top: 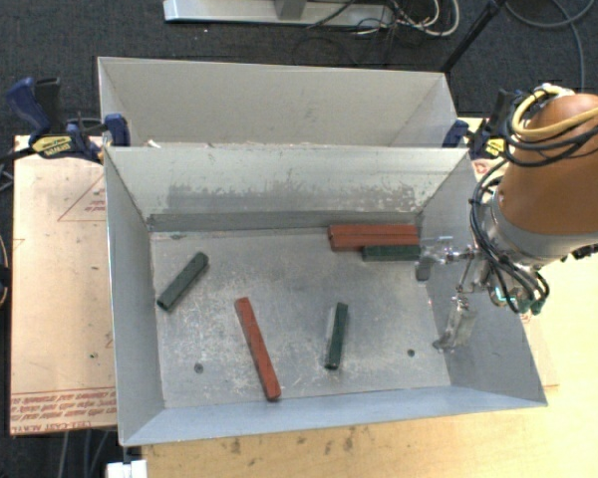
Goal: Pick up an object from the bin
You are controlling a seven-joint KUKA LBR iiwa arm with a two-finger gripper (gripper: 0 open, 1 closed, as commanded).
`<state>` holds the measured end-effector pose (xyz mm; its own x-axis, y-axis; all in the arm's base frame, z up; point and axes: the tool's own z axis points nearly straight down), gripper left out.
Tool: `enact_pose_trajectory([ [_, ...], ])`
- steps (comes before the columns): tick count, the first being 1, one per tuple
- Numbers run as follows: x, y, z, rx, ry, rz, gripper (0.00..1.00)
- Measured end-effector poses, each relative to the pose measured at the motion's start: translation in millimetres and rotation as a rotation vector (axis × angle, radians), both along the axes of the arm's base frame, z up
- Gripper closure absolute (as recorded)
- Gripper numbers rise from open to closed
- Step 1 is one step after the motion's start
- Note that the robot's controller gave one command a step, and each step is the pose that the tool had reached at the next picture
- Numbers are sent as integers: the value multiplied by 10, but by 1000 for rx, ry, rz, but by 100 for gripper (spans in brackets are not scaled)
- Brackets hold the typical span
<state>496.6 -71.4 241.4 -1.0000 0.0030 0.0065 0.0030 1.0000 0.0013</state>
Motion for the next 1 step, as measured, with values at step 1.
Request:
enact_pose_trajectory([
  [1,15,3,34,-1,-8,3,0],
])
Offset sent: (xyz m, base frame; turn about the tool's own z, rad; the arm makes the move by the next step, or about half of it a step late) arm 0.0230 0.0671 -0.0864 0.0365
